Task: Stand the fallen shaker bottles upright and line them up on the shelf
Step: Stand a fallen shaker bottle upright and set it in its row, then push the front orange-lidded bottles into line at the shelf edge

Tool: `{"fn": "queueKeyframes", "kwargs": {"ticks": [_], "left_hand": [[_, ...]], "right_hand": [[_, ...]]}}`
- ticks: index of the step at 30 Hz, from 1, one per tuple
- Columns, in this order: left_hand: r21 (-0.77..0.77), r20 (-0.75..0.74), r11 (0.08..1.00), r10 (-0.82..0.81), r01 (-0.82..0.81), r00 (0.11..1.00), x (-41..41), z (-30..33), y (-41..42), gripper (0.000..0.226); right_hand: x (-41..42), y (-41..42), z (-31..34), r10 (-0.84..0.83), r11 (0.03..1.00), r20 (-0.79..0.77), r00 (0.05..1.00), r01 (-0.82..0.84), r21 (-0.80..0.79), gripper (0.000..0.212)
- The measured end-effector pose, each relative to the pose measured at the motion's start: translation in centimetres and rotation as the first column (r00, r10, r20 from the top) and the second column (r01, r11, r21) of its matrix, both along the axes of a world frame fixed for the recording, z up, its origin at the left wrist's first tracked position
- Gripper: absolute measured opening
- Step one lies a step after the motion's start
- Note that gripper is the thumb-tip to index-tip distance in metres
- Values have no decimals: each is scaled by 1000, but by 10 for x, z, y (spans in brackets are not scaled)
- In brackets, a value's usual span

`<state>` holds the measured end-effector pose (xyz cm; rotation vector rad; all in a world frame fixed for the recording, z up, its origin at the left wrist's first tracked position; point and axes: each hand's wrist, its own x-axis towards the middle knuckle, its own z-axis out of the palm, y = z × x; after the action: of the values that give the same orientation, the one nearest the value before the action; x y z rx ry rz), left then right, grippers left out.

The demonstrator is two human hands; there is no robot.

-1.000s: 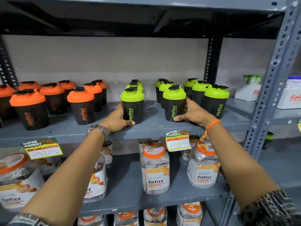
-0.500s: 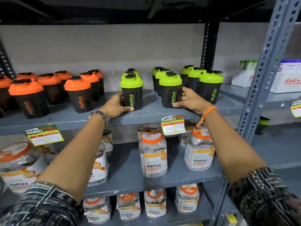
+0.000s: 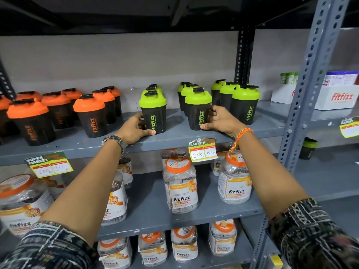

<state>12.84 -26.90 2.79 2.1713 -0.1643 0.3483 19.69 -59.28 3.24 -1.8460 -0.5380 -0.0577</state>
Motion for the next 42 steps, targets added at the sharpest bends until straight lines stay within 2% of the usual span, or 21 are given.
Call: {"fn": "queueKeyframes", "kwargs": {"ticks": [10, 16, 18, 20, 22, 25, 27, 29, 31, 34, 37, 39, 42], "left_hand": [[-26, -19, 1000, -3, 3, 1000, 2, -1, 2, 72], [-70, -36, 997, -16, 14, 999, 0, 2, 9, 73], [-100, -55, 995, -14, 8, 998, -5, 5, 15, 76], [-101, -77, 995, 8, -16, 997, -15, 6, 24, 79], [-73, -59, 997, 35, -39, 998, -31, 5, 33, 80], [-78, 43, 996, 51, -47, 998, -62, 1, 46, 70], [-94, 133, 994, 73, -60, 988, -81, 1, 60, 58], [-144, 237, 983, 147, -115, 960, -98, 2, 81, 48], [-246, 330, 951, 262, -186, 907, -110, 1, 107, 39], [-413, 423, 840, 520, -353, 743, -124, -6, 161, 39], [-486, 396, 720, 687, -496, 609, -133, -11, 217, 45], [-412, 344, 697, 716, -587, 608, -134, -11, 247, 54], [-251, 261, 768, 640, -590, 722, -125, -6, 280, 61]], "right_hand": [[-1, -1, 1, -3, 1000, -11, 1000, 2, -25, 75], [-5, -2, 4, -27, 1000, -28, 999, 27, 15, 91], [-12, 1, 4, -89, 996, -18, 996, 88, -9, 102], [-25, 5, -1, -227, 971, 60, 972, 231, -65, 111], [-44, 13, -7, -379, 915, 183, 907, 397, -73, 106], [-78, 38, -17, -524, 839, 285, 803, 545, 8, 95], [-101, 65, -24, -543, 839, 313, 779, 519, 165, 85], [-122, 97, -24, -515, 847, 316, 797, 414, 334, 70], [-133, 130, -20, -431, 866, 316, 845, 289, 407, 58], [-130, 188, -11, -232, 912, 254, 939, 120, 392, 54], [-118, 244, -5, -45, 944, 142, 989, -4, 329, 61], [-107, 276, -1, 8, 959, 78, 997, -30, 283, 71], [-86, 309, 8, 62, 982, -7, 998, -60, 177, 88]]}}
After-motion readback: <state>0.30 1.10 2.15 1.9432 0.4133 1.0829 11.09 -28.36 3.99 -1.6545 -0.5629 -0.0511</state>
